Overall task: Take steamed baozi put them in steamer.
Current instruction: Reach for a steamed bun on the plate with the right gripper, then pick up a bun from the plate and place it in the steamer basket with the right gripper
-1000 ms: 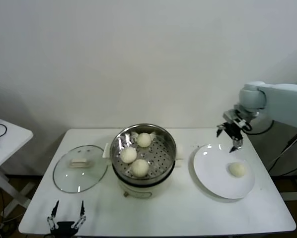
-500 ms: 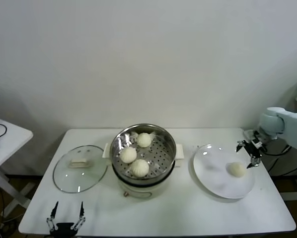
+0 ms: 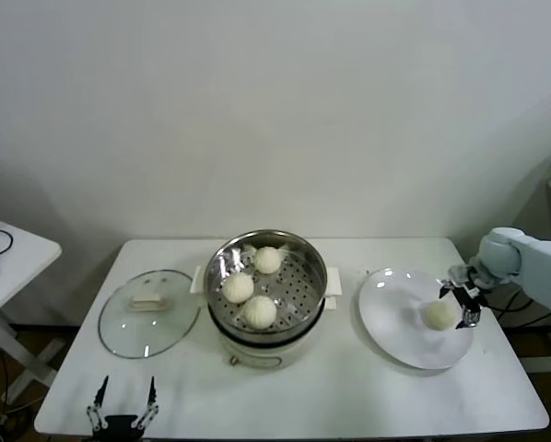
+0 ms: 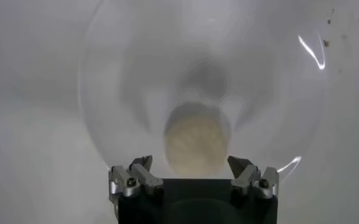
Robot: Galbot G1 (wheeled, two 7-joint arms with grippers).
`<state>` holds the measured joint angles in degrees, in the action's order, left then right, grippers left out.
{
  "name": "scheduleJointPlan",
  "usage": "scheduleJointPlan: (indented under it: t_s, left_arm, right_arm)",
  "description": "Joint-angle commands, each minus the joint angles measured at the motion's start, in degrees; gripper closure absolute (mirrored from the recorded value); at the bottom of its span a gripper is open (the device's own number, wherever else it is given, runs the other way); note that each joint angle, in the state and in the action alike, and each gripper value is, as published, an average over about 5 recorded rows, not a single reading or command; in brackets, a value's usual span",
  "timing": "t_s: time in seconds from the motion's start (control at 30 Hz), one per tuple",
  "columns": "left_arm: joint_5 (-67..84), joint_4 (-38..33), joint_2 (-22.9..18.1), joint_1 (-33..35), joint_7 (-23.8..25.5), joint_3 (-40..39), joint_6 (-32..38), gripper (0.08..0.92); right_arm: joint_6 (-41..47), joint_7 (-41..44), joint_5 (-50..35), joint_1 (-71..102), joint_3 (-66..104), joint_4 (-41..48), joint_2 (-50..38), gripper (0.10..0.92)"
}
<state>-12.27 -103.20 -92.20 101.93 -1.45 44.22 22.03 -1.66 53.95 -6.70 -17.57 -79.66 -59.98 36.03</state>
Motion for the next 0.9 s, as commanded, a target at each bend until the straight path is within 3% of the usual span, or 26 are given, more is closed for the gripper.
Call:
scheduleJointPlan:
  t_s: [0.03,0.37,0.7,0.9]
  left_arm:
    - [-0.2,0.0,-2.8,0.0,0.0,-0.1,0.0,0.177]
    - [-0.6,0.0,-2.8,0.2,0.0,-0.3,0.1,0.177]
    - [-1.0,-0.3,-2.8,0.6,-0.1,-0.5,0.4,0.177]
    - [-1.0,-0.6,-2.8,0.8,-0.1,-0.6,0.6,0.177]
  right_arm:
    - [0.3,-0.6,2.1,5.9,7.5,1.7,0.1,0.203]
    - [0.2,-0.7,2.4,6.2,7.7,1.7,0.1,0.205]
    - [0.6,-0.3,2.0,5.2,7.5,0.9,-0.1,0.298]
    - [2.3,0.8,-3.0,0.2,2.2,-1.3,-0.6,0.345]
